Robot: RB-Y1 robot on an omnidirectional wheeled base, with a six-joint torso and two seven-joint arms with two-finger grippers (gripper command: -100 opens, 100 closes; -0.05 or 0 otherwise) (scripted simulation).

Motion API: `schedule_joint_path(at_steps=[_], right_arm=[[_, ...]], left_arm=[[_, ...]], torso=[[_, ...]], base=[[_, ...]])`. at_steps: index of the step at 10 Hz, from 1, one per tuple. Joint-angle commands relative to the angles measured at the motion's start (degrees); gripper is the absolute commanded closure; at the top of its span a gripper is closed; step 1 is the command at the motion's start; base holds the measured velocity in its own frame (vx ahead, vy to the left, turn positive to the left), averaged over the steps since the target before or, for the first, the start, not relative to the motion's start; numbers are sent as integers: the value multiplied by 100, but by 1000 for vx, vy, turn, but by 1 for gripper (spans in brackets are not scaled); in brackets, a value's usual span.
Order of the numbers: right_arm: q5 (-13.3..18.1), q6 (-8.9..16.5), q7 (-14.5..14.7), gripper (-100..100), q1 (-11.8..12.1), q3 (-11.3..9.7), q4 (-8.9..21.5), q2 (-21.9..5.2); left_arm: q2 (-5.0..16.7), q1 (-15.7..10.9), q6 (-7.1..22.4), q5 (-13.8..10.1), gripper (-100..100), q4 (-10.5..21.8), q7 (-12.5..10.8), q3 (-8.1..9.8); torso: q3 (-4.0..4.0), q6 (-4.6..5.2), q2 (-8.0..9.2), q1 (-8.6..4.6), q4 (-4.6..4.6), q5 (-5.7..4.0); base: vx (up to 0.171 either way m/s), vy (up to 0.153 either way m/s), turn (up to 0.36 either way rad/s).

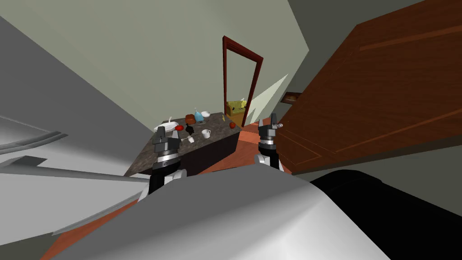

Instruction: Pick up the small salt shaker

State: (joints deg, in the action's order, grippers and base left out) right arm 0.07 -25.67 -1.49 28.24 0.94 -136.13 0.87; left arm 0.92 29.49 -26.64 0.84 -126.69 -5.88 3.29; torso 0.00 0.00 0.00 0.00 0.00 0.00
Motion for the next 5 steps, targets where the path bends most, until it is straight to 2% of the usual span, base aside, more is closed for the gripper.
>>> schedule_joint_path(at_steps=[1, 5], right_arm=[[0, 0, 0, 0, 0, 0, 0, 0], [0, 0, 0, 0, 0, 0, 0, 0]], left_arm=[[262, 104, 111, -43, -100, -2, -4, 37], [736, 481, 501, -196, -100, -38, -18, 168]], torso=[[0, 0, 0, 0, 0, 0], [-5, 0, -9, 0, -2, 0]], base=[[9, -4, -81], [26, -6, -118]])
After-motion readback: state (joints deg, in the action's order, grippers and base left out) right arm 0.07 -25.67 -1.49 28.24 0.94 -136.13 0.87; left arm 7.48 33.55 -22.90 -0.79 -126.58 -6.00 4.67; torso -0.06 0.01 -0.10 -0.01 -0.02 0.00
